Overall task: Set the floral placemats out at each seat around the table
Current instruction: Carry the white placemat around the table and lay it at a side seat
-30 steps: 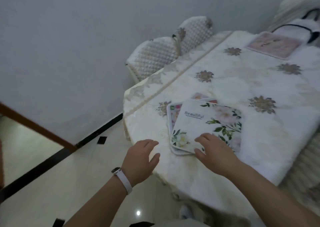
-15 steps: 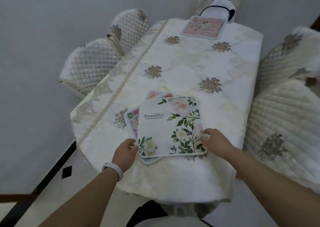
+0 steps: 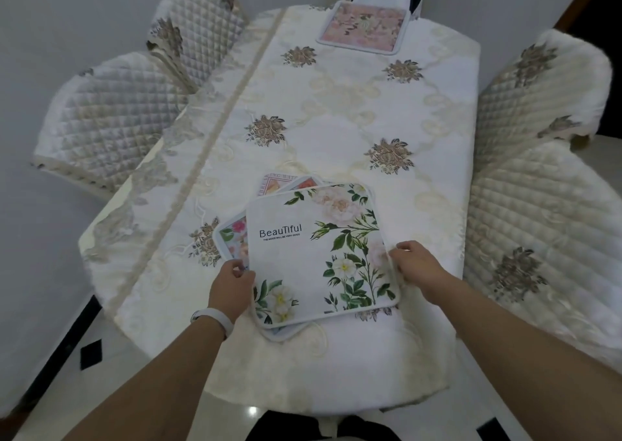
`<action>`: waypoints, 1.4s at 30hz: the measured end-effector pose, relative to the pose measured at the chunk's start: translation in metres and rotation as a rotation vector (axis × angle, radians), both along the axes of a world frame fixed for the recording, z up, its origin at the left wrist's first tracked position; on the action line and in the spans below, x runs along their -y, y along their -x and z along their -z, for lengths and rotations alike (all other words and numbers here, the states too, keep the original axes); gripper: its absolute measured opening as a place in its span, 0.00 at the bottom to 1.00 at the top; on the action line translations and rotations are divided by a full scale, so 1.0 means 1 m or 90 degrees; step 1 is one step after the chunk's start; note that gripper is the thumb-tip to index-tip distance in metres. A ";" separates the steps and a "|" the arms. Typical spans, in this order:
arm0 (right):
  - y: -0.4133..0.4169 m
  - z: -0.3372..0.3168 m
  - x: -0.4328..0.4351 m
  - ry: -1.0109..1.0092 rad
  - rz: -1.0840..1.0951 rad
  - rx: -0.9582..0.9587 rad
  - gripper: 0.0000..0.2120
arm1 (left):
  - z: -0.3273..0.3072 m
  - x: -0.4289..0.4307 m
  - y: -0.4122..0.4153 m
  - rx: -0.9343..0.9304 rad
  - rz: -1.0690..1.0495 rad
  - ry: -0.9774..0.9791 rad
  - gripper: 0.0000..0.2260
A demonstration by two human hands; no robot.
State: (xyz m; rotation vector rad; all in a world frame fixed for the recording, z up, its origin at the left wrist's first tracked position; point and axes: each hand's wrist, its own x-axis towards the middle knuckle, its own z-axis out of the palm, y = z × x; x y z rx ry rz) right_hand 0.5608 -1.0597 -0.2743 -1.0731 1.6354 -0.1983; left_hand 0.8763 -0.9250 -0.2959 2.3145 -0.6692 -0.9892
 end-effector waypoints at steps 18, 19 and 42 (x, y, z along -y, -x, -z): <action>-0.035 -0.011 -0.010 0.098 0.043 -0.079 0.07 | -0.014 0.027 -0.003 -0.203 0.035 0.092 0.13; -0.035 -0.016 -0.013 0.099 0.046 -0.078 0.07 | -0.014 0.027 -0.003 -0.213 0.037 0.102 0.13; 0.061 -0.096 -0.157 0.247 0.374 -0.096 0.06 | -0.075 0.035 0.102 -0.327 0.322 0.206 0.03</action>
